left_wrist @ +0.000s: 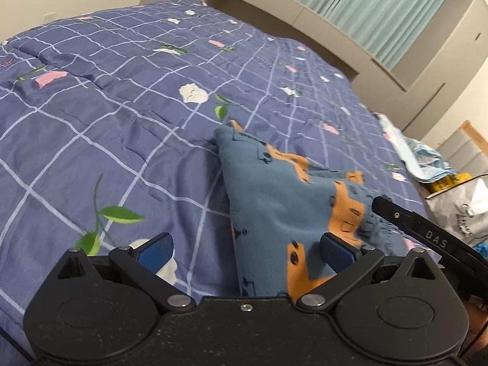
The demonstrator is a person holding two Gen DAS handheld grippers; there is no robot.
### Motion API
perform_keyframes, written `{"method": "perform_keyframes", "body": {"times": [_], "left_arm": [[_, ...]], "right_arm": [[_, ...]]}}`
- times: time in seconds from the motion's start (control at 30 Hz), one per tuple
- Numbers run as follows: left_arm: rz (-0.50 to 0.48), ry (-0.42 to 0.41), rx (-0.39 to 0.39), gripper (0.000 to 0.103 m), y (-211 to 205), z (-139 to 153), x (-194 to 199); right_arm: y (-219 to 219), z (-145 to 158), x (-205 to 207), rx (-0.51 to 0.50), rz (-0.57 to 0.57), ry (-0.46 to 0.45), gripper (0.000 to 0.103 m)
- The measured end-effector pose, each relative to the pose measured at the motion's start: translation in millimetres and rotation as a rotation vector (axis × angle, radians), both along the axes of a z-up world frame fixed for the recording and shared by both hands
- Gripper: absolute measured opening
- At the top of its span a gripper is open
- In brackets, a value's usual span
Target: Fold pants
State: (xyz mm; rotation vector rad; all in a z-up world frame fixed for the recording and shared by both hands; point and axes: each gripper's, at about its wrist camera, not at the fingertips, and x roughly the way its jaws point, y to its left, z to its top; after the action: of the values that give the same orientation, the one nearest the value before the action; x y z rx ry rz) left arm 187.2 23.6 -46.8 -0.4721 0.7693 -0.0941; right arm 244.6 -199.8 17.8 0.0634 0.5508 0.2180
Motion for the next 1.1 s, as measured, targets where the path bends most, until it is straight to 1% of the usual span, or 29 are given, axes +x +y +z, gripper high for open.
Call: {"method": "perform_keyframes", "body": {"times": [0.07, 0.17, 0.2, 0.27, 0.37, 0.47, 0.57, 0.73, 1.1], "left_arm": [[0.005, 0.023, 0.019, 0.102, -1.9, -3.1, 6.0], [-0.001, 0.021, 0.037, 0.102, -5.0, -6.3, 8.3], [-0.006, 0.017, 0.05, 0.102, -6.2, -6.9, 8.3], [-0.011, 0.016, 0.058, 0.102, -7.2, -6.1, 8.0], [-0.007, 0.023, 0.024, 0.102, -3.4, -2.5, 8.0], [0.002, 0.031, 0.011, 0.102, -2.9, -0.7, 8.9], [-0.004, 0.04, 0.023, 0.102, -6.6, -1.8, 9.0], [-0.01, 0.037, 0.049, 0.102, -11.0, -3.6, 7.5], [-0.013, 0.038, 0.063, 0.102, -12.5, -4.1, 6.1]], "right_arm": [[3.6, -6.3, 11.6, -0.049, -0.017, 0.019, 0.09], [2.2, -14.2, 20.7, -0.091, -0.036, 0.03, 0.102], [1.0, -16.8, 21.6, -0.099, -0.039, 0.03, 0.102], [-2.9, -18.3, 22.2, -0.098, -0.049, 0.035, 0.103], [-10.7, -13.4, 13.4, -0.079, -0.042, 0.01, 0.103], [-16.6, -10.0, 7.3, -0.058, -0.012, 0.002, 0.103], [-20.8, -12.1, 5.8, -0.033, 0.015, 0.025, 0.103], [-24.5, -21.9, 7.1, -0.009, 0.013, 0.066, 0.103], [-27.4, -29.7, 4.4, 0.021, -0.005, 0.086, 0.103]]}}
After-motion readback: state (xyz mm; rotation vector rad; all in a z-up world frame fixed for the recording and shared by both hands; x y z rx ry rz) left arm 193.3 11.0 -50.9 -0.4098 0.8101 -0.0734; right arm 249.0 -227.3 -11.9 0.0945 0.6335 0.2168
